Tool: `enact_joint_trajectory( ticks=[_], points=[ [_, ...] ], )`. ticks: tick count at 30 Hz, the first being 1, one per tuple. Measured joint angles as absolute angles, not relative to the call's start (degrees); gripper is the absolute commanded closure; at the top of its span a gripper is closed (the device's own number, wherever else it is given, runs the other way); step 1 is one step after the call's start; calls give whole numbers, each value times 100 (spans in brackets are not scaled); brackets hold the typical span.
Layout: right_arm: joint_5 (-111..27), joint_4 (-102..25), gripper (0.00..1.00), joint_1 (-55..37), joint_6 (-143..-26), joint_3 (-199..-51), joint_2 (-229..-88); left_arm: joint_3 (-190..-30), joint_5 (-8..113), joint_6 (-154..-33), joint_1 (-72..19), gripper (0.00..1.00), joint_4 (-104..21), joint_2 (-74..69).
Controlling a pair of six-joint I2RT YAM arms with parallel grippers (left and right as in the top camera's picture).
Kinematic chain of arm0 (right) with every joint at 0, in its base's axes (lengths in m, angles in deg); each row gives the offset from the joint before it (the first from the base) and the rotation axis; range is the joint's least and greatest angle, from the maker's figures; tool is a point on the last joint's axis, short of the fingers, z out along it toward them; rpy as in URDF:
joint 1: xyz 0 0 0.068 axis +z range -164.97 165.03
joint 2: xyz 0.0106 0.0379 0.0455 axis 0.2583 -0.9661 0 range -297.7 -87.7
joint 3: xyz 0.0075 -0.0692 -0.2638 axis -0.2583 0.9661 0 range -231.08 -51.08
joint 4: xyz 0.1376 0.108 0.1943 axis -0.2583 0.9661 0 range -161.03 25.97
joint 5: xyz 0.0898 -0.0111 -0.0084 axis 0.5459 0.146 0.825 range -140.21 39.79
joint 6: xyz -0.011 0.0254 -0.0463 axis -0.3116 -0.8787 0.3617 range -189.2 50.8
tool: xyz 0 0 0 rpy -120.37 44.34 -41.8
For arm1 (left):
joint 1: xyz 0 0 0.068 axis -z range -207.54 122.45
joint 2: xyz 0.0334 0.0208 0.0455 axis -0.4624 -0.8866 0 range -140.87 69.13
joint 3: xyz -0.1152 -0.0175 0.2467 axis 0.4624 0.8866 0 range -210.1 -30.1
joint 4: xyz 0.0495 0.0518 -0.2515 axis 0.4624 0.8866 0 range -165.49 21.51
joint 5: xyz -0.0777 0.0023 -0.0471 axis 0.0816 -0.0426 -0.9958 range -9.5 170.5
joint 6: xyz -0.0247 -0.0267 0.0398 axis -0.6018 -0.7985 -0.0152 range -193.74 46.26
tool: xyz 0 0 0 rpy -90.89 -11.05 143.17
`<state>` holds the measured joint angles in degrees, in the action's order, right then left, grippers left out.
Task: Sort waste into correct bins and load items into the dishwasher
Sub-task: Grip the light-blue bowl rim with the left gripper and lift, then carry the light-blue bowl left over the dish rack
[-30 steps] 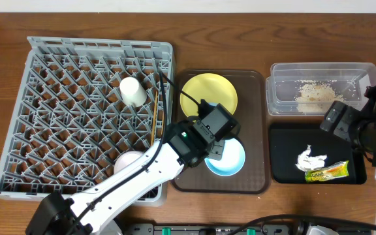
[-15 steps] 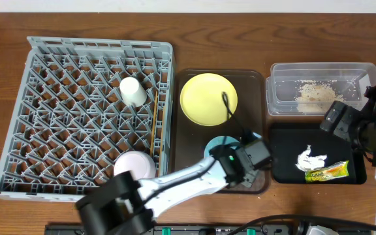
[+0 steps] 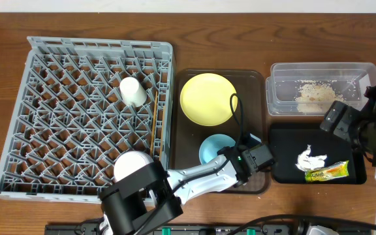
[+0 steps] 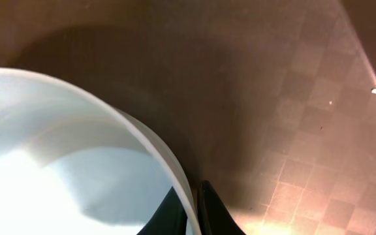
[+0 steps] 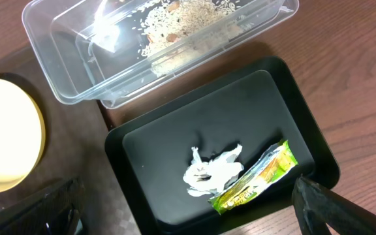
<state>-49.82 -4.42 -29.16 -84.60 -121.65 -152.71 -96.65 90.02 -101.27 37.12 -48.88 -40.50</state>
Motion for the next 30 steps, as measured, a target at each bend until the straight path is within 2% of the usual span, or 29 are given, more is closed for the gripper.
enact_joint_trajectory(
  ticks=[5,10,13,16,20,25,30],
  points=[
    [-4982,-439,1,-2916,-8460,-12165,-15271,-9726,8976,-9958,3679,92,-4551,-3693],
    [-4982,-442,1,-2916,-8460,-12165,-15271,-10185,8943,-9917,3482,92,-4145,-2271],
    [-4982,-442,1,-2916,-8460,-12165,-15271,-10458,8860,-9943,3043,92,-3826,-1145],
    [-4982,-442,1,-2916,-8462,-12165,-15271,-10548,8294,-9954,2206,92,-3314,-297],
    [-4982,-444,1,-2916,-8462,-12165,-15271,-10515,6683,-9849,656,92,-2855,66],
    [-4982,-444,1,-2916,-8462,-12165,-15271,-10178,3791,-9313,-1258,92,-2814,-201],
    [-4982,-444,1,-2916,-8462,-12165,-15273,-9752,1394,-8647,-2638,92,-2798,-662]
  ],
)
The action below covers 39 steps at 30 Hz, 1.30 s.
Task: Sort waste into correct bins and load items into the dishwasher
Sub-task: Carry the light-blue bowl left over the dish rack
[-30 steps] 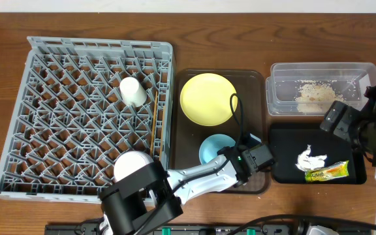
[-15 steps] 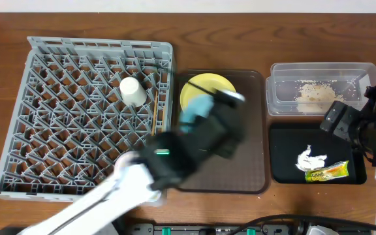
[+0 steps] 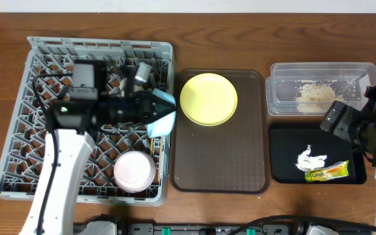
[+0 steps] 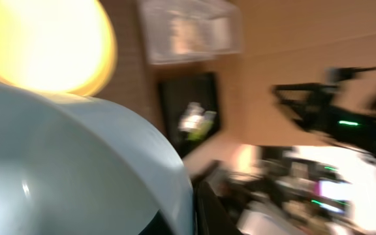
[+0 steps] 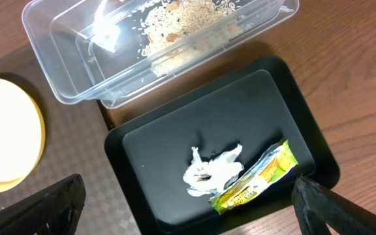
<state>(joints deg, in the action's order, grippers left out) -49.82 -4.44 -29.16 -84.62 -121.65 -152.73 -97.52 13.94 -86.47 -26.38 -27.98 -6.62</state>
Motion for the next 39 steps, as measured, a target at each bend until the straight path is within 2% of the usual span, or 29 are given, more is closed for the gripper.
enact_joint_trajectory(
  ticks=[6,16,18,19,23,26,30,37,39],
  points=[
    [-4982,-442,1,-2916,-8462,-12165,-15273,-9260,65,-8151,-3569,92,-2816,-1200],
    [-4982,-442,1,-2916,-8460,-12165,-15273,-8334,-512,-7499,-3973,90,-3139,-2246],
    [-4982,-442,1,-2916,-8460,-12165,-15273,-8327,-622,-7460,-4111,83,-3179,-2439],
    [-4982,-439,1,-2916,-8460,-12165,-15273,-8325,-615,-7440,-4178,72,-3181,-2511],
    [-4982,-442,1,-2916,-8460,-12165,-15273,-8301,-390,-7453,-4489,63,-3170,-2646],
    [-4982,-442,1,-2916,-8462,-12165,-15273,-8301,-84,-7545,-4797,49,-3111,-2609],
    [-4982,-439,1,-2916,-8460,-12165,-15276,-8314,379,-7777,-5083,38,-3072,-2378],
    [-4982,-442,1,-2916,-8460,-12165,-15278,-8736,1547,-8411,-5138,38,-3072,-1200],
    [-4980,-439,1,-2916,-8460,-12165,-15280,-8819,2010,-8605,-5053,54,-3008,-682]
  ],
)
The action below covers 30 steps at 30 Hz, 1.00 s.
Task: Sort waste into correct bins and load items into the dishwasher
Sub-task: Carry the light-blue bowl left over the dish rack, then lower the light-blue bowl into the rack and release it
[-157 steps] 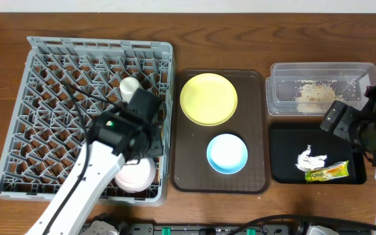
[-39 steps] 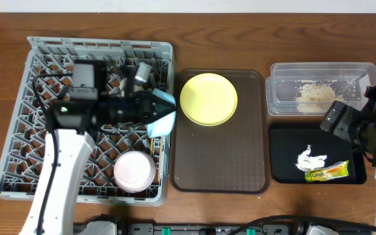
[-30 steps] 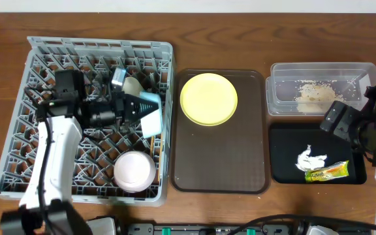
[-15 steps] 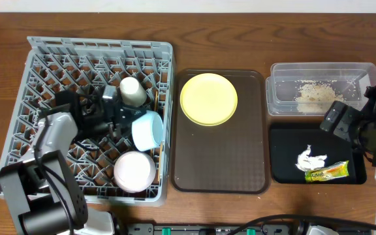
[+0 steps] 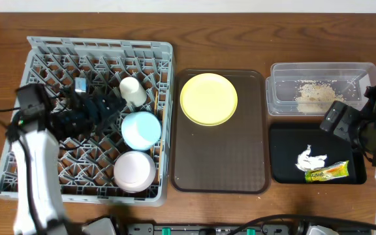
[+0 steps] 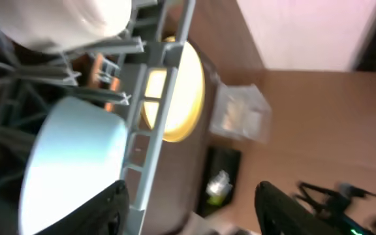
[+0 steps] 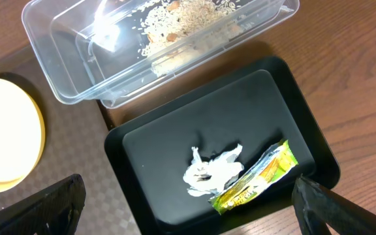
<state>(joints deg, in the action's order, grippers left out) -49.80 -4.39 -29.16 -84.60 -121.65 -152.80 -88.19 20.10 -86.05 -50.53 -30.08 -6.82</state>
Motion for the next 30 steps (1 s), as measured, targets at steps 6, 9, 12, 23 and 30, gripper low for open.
enact_joint_trajectory(
  ticks=[6,9,12,23,30],
  points=[
    [-4980,-439,1,-2916,-8460,-12165,-15280,-8869,4071,-8924,-3754,75,-2213,685],
    [-4982,-442,1,-2916,-8460,-12165,-15280,-8858,5007,-9099,-2950,75,-2033,855],
    [-4982,-439,1,-2916,-8462,-12165,-15280,-8685,5925,-9362,-2196,75,-2068,789],
    [-4980,-442,1,-2916,-8460,-12165,-15282,-8349,7616,-9842,-1532,74,-2562,-382],
    [-4982,-439,1,-2916,-8460,-12165,-15284,-8382,8379,-10140,-1840,69,-2038,-404]
  ],
)
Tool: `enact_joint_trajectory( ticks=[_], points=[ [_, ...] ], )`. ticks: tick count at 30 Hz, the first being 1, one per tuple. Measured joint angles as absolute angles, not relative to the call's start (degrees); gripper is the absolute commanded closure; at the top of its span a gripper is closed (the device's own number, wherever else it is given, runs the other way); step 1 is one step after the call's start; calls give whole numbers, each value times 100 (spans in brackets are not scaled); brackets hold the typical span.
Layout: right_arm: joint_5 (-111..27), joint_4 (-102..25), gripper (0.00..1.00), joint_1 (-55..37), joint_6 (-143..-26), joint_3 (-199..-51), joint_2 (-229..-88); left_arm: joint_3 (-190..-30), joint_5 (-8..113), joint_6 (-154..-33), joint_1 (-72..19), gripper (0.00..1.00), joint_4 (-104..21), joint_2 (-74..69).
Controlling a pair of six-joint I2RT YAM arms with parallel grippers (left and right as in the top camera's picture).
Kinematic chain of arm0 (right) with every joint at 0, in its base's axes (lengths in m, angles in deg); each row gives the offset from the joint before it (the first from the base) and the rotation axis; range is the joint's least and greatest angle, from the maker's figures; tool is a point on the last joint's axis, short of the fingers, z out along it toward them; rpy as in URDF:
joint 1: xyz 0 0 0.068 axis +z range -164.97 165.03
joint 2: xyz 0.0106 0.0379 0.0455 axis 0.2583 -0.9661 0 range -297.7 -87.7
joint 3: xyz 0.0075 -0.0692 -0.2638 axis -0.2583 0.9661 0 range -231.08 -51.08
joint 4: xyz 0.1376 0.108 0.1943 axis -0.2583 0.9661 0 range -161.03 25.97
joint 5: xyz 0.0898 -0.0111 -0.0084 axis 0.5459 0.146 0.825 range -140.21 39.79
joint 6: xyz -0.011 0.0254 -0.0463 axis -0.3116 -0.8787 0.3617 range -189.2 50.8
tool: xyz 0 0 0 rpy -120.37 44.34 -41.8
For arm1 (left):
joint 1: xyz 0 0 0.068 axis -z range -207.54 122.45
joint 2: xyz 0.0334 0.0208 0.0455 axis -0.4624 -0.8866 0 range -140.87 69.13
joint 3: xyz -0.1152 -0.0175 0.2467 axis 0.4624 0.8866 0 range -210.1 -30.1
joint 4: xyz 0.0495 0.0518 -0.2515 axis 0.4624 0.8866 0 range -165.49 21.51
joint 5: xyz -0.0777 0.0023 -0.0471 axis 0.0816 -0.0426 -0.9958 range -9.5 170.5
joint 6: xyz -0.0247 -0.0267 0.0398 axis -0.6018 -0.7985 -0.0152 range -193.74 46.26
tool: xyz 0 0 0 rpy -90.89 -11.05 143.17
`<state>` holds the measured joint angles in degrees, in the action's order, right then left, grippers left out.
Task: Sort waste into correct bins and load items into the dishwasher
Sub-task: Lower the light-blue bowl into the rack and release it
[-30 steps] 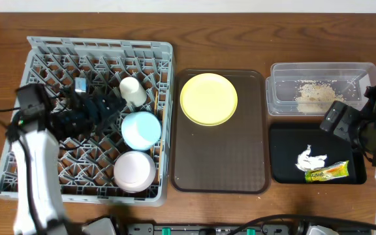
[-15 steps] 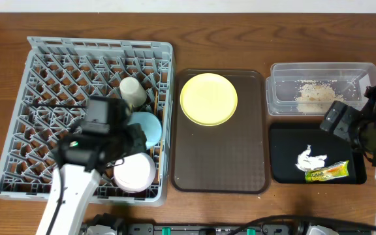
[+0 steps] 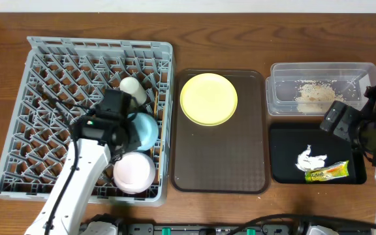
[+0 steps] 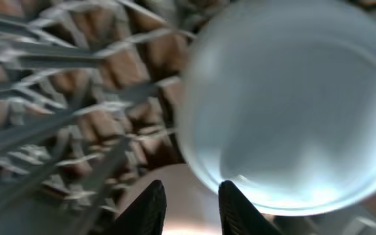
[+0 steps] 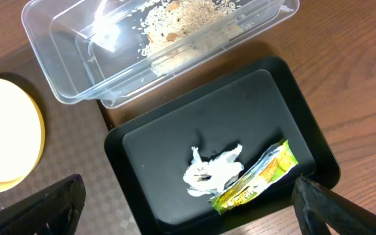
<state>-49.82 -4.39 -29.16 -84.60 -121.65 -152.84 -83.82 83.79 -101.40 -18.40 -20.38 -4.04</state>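
Observation:
A light blue bowl (image 3: 143,130) lies in the grey dish rack (image 3: 56,43), beside a pink bowl (image 3: 134,173) and a white cup (image 3: 132,90). My left gripper (image 3: 122,146) hangs over the rack between the two bowls. In the left wrist view it is open (image 4: 191,210), with the blue bowl (image 4: 292,111) at its right finger and the pink bowl (image 4: 187,196) showing in the gap. A yellow plate (image 3: 208,98) rests on the brown tray (image 3: 217,156). My right gripper (image 5: 188,209) stands wide open and empty over the black bin (image 5: 175,150).
The black bin (image 3: 286,171) holds a crumpled tissue (image 3: 310,158) and a green-yellow wrapper (image 3: 327,172). A clear container (image 3: 323,88) with food scraps stands behind it. A thin wooden stick (image 3: 154,108) lies along the rack's right side.
My left gripper has moved from the rack's left side to right beside the blue bowl, and its fingers stand closer together. The bowl, the plate and the right arm are unchanged.
My left gripper was shut on the blue bowl's rim on the brown tray. Then it held the bowl at the rack's right edge. Then the bowl lay in the rack and the gripper was open off to the left. Now the gripper is by the bowl again.

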Motion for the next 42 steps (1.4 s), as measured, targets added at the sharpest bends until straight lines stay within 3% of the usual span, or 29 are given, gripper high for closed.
enact_joint_trajectory(
  ticks=[7,19,27,35,42],
  points=[
    [-4982,-439,1,-2916,-8460,-12165,-15284,-8502,8598,-10229,-1855,59,-2038,-118],
    [-4982,-439,1,-2916,-8460,-12165,-15284,-8543,8233,-10223,-1855,55,-2134,516],
    [-4980,-442,1,-2916,-8462,-12165,-15284,-8543,8689,-10181,-2006,55,-2114,422],
    [-4980,-439,1,-2916,-8460,-12165,-15289,-8548,8934,-9515,-2128,65,-3257,-592],
    [-4980,-442,1,-2916,-8460,-12165,-15289,-8548,8963,-9257,-2369,75,-3469,-996]
  ],
)
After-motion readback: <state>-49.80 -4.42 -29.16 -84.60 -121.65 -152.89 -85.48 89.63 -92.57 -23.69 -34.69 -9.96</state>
